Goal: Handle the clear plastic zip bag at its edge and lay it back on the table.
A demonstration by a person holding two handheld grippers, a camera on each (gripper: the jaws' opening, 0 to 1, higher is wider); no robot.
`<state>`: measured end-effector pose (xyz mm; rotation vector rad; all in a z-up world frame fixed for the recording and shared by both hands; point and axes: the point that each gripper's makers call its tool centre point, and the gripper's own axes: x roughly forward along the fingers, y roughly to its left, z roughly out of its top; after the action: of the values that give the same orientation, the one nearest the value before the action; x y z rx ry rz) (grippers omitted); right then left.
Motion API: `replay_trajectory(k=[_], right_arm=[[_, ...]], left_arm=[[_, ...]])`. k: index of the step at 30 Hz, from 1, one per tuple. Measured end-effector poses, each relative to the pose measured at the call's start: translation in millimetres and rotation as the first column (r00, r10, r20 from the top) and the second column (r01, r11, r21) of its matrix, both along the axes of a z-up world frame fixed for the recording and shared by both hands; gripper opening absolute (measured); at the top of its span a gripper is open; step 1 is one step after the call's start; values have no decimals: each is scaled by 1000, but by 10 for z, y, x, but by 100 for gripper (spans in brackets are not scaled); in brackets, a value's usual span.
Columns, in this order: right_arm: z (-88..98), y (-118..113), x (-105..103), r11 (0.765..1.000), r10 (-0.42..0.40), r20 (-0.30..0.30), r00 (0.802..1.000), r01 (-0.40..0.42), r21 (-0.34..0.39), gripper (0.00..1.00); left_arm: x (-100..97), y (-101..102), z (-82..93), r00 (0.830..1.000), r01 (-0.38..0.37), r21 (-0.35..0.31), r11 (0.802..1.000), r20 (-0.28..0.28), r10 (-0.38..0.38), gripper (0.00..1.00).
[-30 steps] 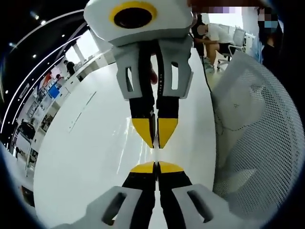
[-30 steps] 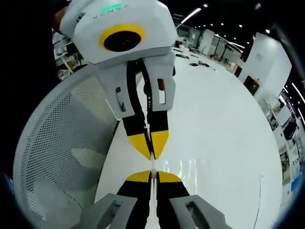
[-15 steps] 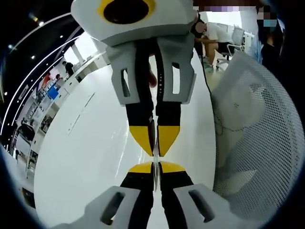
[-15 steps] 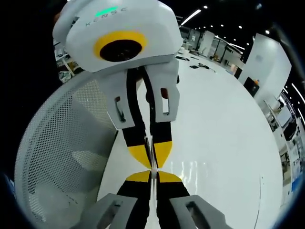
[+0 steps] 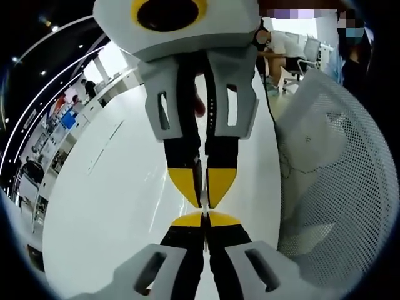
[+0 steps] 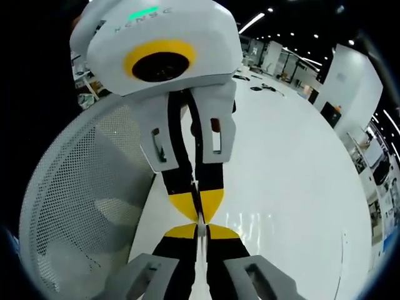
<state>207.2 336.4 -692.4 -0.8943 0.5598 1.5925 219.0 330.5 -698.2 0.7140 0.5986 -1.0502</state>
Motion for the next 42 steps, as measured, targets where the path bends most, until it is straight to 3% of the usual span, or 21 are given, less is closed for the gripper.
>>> replay_trajectory(k=[5,14,42], right_arm=[[-2,6,8,1000,-4,1,1000,4,3,0],[-33,-31,10,1000,-17,-22,1000,17,1,0],[-76,-354,63,997,-80,-15,997,80,-22,0]], left_arm=[[10,-9,8,1000,5,3,1000,5,-5,0],[-18,-34,-19,999,-14,-12,1000,-35,13,0],[-52,61,-64,998,-35,-3,999,-61,35,0]])
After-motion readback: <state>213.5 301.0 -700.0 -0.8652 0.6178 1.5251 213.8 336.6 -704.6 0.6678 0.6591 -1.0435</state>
